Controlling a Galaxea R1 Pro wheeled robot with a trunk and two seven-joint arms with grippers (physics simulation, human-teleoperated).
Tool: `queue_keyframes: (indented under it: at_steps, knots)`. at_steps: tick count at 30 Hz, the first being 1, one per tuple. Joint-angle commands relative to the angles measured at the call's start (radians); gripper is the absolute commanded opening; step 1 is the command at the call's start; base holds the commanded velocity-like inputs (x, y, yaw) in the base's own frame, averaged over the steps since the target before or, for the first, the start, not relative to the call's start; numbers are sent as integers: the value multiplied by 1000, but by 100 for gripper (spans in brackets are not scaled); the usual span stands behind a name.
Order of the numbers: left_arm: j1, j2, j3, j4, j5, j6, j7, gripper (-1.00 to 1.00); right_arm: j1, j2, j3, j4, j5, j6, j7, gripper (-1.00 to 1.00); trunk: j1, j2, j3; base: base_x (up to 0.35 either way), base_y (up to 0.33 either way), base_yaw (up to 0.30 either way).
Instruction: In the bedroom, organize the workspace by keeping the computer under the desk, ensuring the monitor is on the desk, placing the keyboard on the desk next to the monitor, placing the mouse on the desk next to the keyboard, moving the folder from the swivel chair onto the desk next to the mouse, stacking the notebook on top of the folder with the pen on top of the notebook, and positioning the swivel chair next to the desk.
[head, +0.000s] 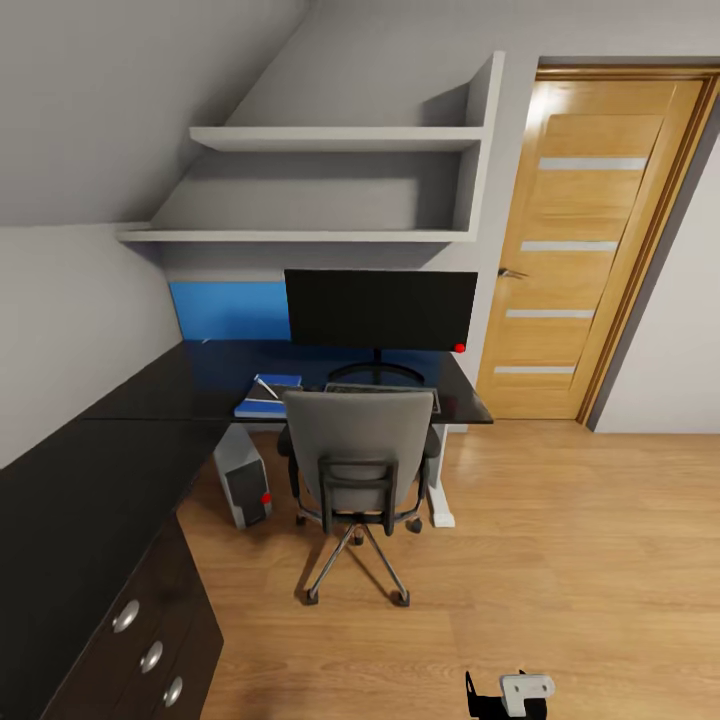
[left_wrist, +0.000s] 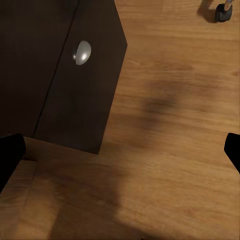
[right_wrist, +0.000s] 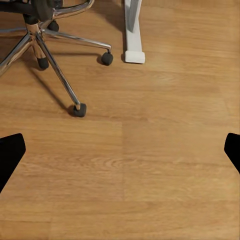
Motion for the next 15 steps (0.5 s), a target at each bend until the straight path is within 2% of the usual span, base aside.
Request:
queue_keyframes:
  at_steps: [1,15]
  knots:
    - [-1,0,-9,1,6,-2,5,100,-1,1,9,2,-6,-4,-4,100,0,-1,-1,0,0,0]
    - [-1,3,-8,1,6,-1,5,100,-1,1,9,2,-6,-4,-4,100,0,-1,-1,0,0,0]
